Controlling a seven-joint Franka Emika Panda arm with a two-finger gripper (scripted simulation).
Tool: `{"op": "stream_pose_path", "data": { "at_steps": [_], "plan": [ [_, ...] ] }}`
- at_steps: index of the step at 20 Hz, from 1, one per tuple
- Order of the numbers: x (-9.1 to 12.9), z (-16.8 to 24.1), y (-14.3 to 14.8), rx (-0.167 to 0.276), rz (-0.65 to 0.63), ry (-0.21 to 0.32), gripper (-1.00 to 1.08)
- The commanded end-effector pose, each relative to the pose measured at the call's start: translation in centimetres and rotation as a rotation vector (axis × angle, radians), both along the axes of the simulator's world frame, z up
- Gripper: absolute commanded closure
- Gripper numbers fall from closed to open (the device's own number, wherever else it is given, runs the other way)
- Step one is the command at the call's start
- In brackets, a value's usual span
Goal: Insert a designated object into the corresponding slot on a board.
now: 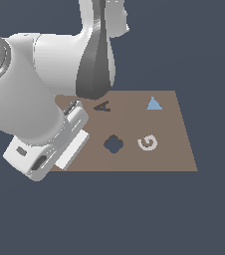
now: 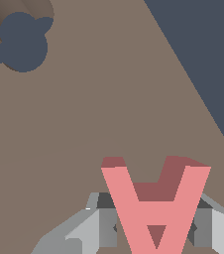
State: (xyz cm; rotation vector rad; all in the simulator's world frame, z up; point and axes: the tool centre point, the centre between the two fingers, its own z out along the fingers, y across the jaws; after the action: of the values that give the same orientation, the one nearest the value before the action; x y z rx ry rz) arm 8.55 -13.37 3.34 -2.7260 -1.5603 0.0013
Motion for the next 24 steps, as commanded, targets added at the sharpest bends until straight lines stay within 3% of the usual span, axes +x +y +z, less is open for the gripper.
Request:
{"op": "stream_pose_path", "data": {
  "at_steps": [1, 9, 24],
  "plan": [
    [-0.5, 0.1, 0.7, 0.000, 0.035, 0.000, 1.08],
    [-3.6, 0.2, 3.9, 0.000, 0.207, -0.001, 1.08],
    [-12.5, 0.6, 8.9, 0.000, 0.610, -0.001, 1.08]
  ]
}}
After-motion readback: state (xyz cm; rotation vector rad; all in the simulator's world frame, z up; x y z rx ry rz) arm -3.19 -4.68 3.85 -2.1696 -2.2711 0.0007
